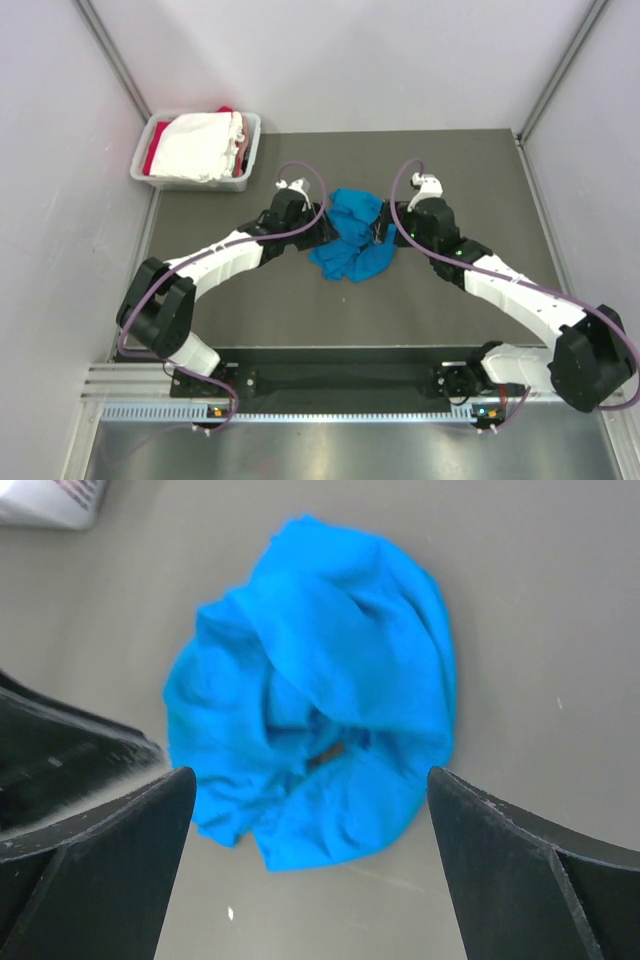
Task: Fold and stack the t-shirts
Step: Flatten the tshirt out
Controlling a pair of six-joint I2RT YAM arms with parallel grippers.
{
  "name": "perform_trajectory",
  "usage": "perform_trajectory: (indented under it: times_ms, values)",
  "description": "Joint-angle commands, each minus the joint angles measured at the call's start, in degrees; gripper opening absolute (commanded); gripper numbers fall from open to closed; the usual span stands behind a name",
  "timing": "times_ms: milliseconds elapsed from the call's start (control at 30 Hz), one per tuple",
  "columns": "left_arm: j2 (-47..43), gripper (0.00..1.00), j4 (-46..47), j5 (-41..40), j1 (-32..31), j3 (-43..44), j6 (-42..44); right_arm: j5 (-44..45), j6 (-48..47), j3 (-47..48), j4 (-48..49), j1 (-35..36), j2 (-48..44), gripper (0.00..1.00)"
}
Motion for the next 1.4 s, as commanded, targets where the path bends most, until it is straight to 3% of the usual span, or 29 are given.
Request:
perform_trajectory:
  times_ms: [0,200,400,467,600,833,900,1000,1033,1100,1167,1367]
  values:
    - [-0.7,0.59,4.7,-2.0,-0.8,-1.5,0.4,2.9,2.1,-2.5,-1.3,-0.1,-2.3,1.0]
    - [10.9,0.49,2.1,1.3,-1.7,9.2,7.9,6.0,2.6,-2.0,-1.6,-0.5,-3.6,1.0]
    - [19.6,0.47,-2.4,-4.0,-1.8,16.0,10.2,5.0,1.6,-2.3,-0.5,-0.9,-0.7,0.93]
    - [20.4,0.38,-2.6,-6.9,-1.6,16.8,10.5,4.3,1.5,-1.7,-0.6,-1.0,1.2,0.91]
    - [20.6,0.0,-3.3,-12.7,-0.1,19.1,12.9,2.8,1.2,-0.6,0.7,-1.2,3.9,0.88]
    - [11.0,0.0,-7.5,-16.4,1.8,16.1,13.5,2.0,-0.7,2.9,0.2,0.8,10.1,0.88]
    - [5.4,0.0,-6.8,-19.9,1.8,12.4,13.1,1.8,-0.9,3.7,0.6,1.7,11.3,0.88]
    - [1.4,0.0,-4.0,-18.4,2.0,8.8,13.6,0.8,-1.2,3.9,3.5,2.6,13.9,0.85]
    - [1.1,0.03,-4.5,-17.4,2.0,8.8,13.6,0.6,-1.4,4.3,4.0,3.1,15.6,0.85]
    - [1.4,0.5,-8.5,-16.2,2.0,9.5,12.3,0.8,-2.2,5.9,3.8,3.6,17.6,0.85]
    - [0.9,0.66,-14.2,-16.4,1.9,9.7,9.8,1.2,-2.8,7.5,2.7,3.9,20.0,0.85]
    - [-8.6,0.64,-16.0,-18.5,2.0,-3.3,4.5,1.9,-4.2,8.8,1.2,3.9,20.8,0.83]
